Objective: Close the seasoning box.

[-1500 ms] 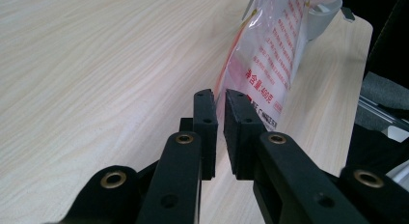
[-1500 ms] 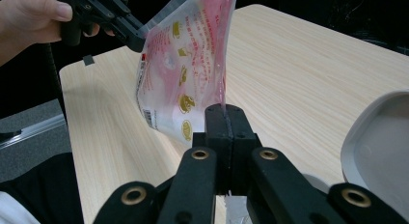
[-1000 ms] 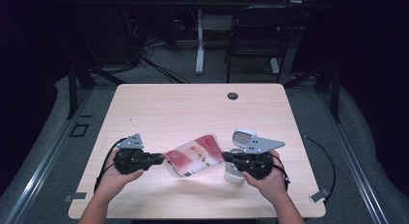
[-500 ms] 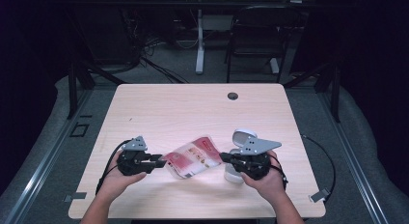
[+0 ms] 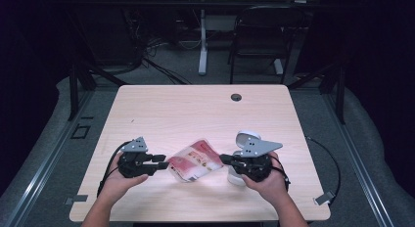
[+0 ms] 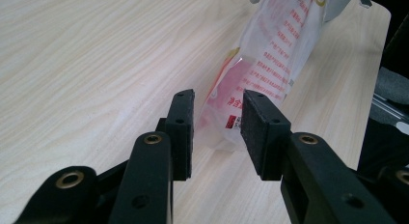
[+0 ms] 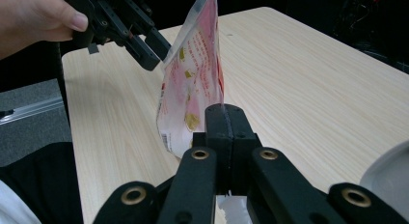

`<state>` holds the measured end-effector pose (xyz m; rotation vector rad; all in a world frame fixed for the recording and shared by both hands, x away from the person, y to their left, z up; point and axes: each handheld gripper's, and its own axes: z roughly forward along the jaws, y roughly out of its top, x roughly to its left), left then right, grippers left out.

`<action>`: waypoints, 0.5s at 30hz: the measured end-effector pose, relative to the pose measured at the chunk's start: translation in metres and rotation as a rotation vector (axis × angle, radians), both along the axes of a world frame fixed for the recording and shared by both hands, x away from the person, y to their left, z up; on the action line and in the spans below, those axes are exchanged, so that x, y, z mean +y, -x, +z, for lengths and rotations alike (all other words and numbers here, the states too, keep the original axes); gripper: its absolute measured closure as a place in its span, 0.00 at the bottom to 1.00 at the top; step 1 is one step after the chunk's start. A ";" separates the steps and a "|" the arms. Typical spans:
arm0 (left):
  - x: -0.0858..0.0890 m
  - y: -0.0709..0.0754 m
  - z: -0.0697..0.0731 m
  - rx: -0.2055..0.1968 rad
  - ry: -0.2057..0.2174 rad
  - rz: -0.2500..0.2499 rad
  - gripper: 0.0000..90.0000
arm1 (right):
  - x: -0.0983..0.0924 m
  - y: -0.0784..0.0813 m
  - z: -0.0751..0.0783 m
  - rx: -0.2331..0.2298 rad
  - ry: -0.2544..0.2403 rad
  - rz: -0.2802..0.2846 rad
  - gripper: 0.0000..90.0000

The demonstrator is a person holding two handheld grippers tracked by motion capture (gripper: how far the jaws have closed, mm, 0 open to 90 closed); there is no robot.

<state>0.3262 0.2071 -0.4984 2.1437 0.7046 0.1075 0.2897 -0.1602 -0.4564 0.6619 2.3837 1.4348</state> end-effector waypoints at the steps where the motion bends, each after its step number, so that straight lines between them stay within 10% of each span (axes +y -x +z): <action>1: 0.000 0.000 0.000 0.001 -0.001 0.000 0.73 | 0.001 0.000 0.000 -0.001 -0.003 0.003 1.00; 15: 0.001 -0.001 -0.002 0.002 -0.022 0.016 0.71 | 0.014 -0.002 0.008 -0.005 -0.002 0.034 1.00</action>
